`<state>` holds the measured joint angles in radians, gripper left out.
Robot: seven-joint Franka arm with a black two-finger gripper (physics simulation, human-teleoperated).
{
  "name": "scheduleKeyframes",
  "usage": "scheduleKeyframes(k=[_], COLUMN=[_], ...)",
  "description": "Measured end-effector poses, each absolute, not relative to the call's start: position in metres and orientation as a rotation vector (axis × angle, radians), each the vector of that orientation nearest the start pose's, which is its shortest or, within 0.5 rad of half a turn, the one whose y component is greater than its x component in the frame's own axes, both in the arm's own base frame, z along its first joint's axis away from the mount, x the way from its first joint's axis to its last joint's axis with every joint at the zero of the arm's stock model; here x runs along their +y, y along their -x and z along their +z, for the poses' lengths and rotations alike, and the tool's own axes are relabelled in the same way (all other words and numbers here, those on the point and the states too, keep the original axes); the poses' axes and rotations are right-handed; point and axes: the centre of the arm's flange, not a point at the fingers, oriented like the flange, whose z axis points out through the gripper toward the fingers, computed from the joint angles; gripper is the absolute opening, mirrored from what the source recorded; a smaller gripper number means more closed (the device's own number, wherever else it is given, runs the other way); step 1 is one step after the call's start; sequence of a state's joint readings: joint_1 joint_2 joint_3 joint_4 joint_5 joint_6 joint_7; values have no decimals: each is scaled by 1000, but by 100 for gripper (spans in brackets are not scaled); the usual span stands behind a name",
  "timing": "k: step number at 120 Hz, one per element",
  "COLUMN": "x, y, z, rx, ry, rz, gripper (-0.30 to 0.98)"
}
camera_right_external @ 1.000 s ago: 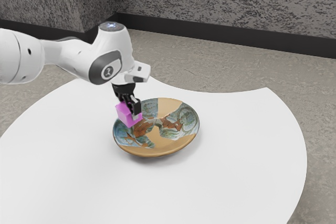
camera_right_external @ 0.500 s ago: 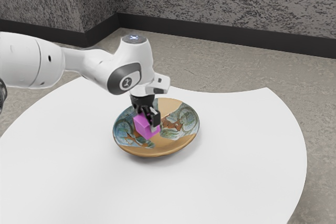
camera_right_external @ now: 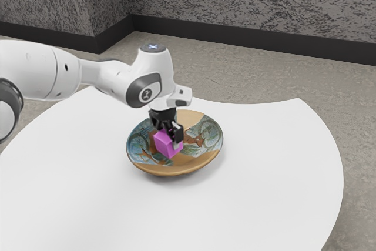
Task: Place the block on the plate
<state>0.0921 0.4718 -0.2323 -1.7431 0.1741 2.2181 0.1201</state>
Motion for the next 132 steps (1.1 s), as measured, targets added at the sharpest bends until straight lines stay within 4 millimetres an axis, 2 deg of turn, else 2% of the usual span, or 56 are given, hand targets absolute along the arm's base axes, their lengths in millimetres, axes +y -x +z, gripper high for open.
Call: scheduleKeyframes(k=[24,52,65,98,124,132], x=[-73,-73,-77,-76,-64,-47], y=[-658,-653,-648,-628,-619,-616], z=[320,353,376,453,510,524], rx=[519,517,524,512,480,435], ry=[3061,3040,3027,2994,2989,2996], rz=[-34,-59,-72,-96,-101,-90], gripper=[58,65,67,68,68,68])
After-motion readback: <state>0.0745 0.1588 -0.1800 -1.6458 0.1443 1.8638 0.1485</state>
